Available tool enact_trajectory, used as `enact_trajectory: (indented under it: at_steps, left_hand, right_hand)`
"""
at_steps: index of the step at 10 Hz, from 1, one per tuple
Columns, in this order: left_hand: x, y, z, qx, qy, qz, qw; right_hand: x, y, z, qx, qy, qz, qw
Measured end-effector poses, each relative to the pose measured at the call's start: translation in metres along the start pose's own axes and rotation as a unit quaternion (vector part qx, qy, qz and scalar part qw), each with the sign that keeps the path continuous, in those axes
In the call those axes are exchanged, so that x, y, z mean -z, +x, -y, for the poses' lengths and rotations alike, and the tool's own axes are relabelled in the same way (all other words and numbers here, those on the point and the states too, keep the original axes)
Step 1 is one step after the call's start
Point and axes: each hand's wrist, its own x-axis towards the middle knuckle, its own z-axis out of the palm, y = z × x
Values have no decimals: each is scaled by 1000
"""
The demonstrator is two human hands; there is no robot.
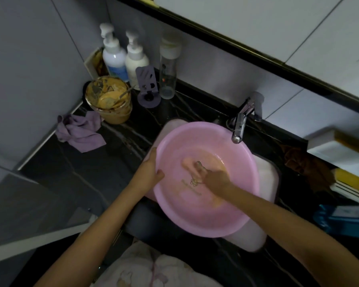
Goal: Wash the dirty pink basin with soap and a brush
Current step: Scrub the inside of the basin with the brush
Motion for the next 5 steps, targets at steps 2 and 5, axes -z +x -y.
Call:
enact_trajectory:
  at_steps: [2, 5]
  left_hand:
    - [1, -1, -5, 18, -3, 9, 1000]
    - [0, 1, -8, 28, 8, -3, 1000]
  right_hand:
    - [10, -18, 33, -31, 20, 44, 998]
    - [21, 11, 16, -135, 278, -25, 951]
